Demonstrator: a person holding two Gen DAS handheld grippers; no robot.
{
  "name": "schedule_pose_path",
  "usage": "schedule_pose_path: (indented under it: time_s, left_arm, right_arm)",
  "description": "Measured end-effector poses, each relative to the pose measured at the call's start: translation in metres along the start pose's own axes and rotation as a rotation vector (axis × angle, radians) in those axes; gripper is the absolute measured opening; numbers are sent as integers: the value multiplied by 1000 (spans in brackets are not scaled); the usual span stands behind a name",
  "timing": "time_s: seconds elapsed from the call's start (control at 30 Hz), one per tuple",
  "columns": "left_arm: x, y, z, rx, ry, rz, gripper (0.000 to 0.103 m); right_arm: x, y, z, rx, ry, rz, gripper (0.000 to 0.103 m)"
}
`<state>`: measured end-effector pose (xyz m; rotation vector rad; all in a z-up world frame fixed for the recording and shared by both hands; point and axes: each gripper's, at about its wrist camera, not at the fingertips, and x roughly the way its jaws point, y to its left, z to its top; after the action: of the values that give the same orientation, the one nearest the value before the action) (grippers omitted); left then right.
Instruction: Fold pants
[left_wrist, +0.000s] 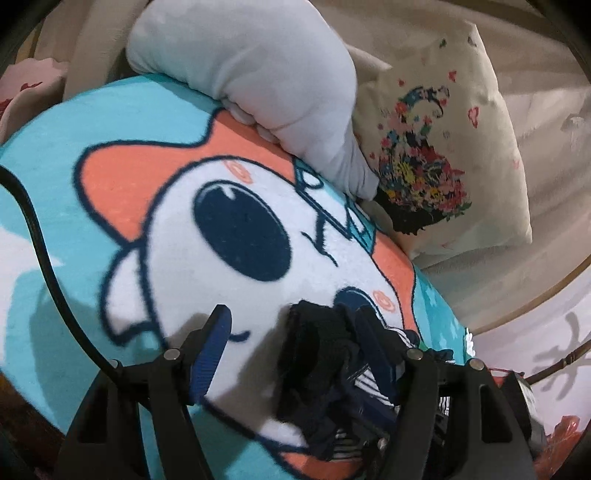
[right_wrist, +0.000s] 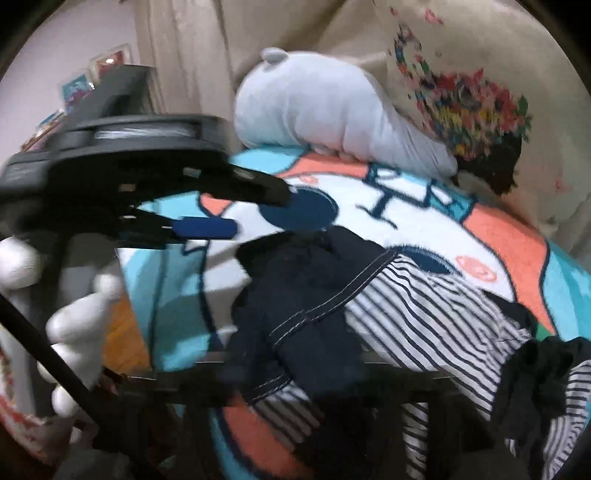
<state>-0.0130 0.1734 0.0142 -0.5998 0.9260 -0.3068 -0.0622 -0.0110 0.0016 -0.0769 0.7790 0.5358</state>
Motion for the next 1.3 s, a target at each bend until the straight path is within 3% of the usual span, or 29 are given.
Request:
schedule_pose_path:
  time_s: [0.1,0.2,0.3,0.37,0.4,0.43,0.5,0.6,0.73,0.8,0.83,0.87,0.9,0.97,1.0,1.13,1.3]
  left_arm:
    - [-7,4,-2,1,-9,4,68]
    - [-7,6,-3,-1,-3,-9,69]
    - [0,8,-4,-11,15,-19,69]
    - [4,8,-5,-20,35,-35,69]
    - [6,7,-5,-18,42,-40,69]
    - [7,5,-5,-10,50,-41,69]
    - [10,1,-4,-1,62,-49,71]
    - [19,-2,-1,-8,85,-85,76]
    - [40,-9,-2,11,138,-111,76]
    - [46,-15,-4,36,146,-106,77]
    - [47,-20,-6,63,150,-124,77]
    - [49,-23,-7,81,168,-152,74]
    - [51,-26,-9,91,190,-170,69]
    - [52,-32,-13,113,203,-145,46]
    - [51,-34,-15,119,204,-148,46]
    - [44,-47,-14,96,197,-167,46]
    - [44,-94,-22,168,202,-189,46]
  right_arm:
    - [-3,-11,0,53,-6,51,9]
    - [-19,-4,-4,27,-20,96,9]
    - [-21,8,-14,-38,21,72,9]
    - [-16,14,-20,-73,26,10,12]
    - [-17,18,-21,-78,15,-5,21]
    - [-17,20,-21,-82,8,-12,43]
    - [-18,27,-20,-95,-8,-15,66]
    - [-12,37,-19,-134,-23,-41,66]
    - [4,43,-23,-164,-9,-150,66]
    - [8,41,-25,-147,-11,-158,61]
    - [9,39,-26,-131,-13,-154,49]
    - [9,37,-25,-113,-17,-164,44]
    - [9,36,-24,-109,-16,-166,35]
    - [4,33,-22,-93,-26,-157,23]
    - [-1,30,-21,-72,-39,-145,19]
    - [-20,20,-19,-21,-97,-101,16]
    - [-49,3,-18,59,-174,-57,16]
